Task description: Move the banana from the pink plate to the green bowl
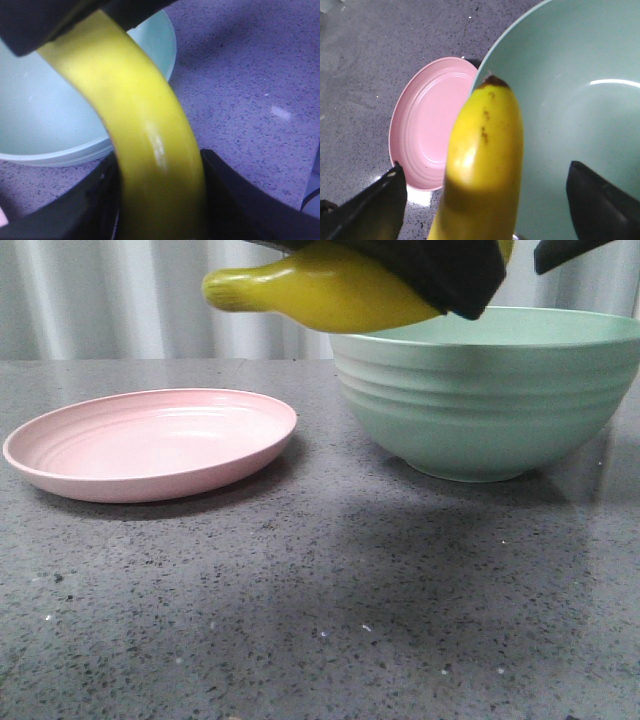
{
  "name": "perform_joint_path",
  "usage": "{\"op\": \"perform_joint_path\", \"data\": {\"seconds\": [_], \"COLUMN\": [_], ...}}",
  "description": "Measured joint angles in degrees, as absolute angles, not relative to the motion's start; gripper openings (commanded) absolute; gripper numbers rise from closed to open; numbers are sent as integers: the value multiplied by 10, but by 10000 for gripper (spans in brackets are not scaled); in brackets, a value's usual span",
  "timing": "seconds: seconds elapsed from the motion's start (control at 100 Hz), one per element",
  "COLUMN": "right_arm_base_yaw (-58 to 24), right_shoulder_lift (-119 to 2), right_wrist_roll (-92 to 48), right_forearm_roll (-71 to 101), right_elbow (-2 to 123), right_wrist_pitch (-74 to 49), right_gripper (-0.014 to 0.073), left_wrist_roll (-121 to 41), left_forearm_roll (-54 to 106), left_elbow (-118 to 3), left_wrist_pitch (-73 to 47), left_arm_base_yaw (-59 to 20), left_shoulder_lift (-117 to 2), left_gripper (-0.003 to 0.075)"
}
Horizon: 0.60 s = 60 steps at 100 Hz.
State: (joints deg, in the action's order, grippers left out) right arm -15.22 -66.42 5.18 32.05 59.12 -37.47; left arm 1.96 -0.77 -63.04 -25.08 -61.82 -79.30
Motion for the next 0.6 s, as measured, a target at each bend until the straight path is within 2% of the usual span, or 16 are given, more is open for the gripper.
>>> {"op": "perform_joint_path", "data": {"seconds": [0.13, 0.3, 0.42, 0.52, 0.6], "right_arm_base_yaw": [-152, -152, -152, -152, -152], "right_shoulder_lift": [-673, -673, -673, -673, -673], "right_wrist_roll": [52, 52, 52, 52, 51], "right_forearm_roll": [326, 328, 332, 333, 332], "right_elbow": [591, 591, 591, 591, 591], "right_wrist_pitch": [-368, -365, -364, -364, -364], "right_gripper": [482, 230, 86, 28, 19], "left_wrist_roll": [20, 20, 20, 20, 20], "left_forearm_roll": [-5, -5, -5, -5, -5], "left_elbow": [-630, -630, -630, -630, -630], "left_wrist_pitch": [-251, -251, -251, -246, -240], "left_arm_base_yaw": [-620, -620, -620, -620, -620], "left_shoulder_lift": [-795, -795, -795, -795, -795], "left_gripper": [239, 256, 347, 419, 428]}}
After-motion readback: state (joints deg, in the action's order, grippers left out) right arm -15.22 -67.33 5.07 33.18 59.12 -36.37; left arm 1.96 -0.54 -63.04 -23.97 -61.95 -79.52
